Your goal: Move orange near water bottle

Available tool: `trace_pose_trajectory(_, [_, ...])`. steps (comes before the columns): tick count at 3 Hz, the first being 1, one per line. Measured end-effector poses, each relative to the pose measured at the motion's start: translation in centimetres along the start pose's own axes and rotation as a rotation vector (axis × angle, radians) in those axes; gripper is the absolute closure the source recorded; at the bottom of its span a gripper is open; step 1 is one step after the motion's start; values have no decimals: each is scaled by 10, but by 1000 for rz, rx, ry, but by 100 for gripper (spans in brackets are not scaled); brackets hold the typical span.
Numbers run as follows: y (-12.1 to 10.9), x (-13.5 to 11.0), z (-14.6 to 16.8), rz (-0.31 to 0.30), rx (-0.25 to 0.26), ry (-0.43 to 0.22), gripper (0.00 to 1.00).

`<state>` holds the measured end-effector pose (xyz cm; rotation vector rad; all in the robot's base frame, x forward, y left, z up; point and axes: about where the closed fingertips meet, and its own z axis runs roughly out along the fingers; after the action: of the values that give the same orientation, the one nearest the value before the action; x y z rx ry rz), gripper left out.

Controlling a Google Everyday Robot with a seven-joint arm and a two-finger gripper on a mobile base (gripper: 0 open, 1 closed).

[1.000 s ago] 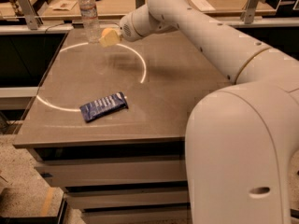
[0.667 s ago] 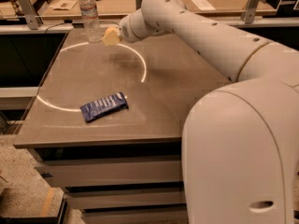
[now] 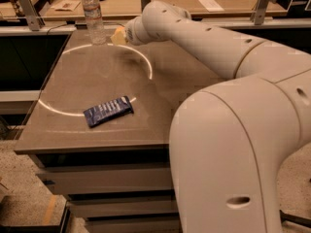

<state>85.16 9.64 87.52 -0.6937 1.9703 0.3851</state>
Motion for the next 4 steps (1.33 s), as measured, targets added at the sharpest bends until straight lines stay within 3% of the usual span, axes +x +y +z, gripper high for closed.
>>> trace_pose_trajectory(2, [-11, -6, 33, 29, -20, -38, 100])
trace_pose_trajectory(4, [-2, -17, 60, 37, -111, -51, 100])
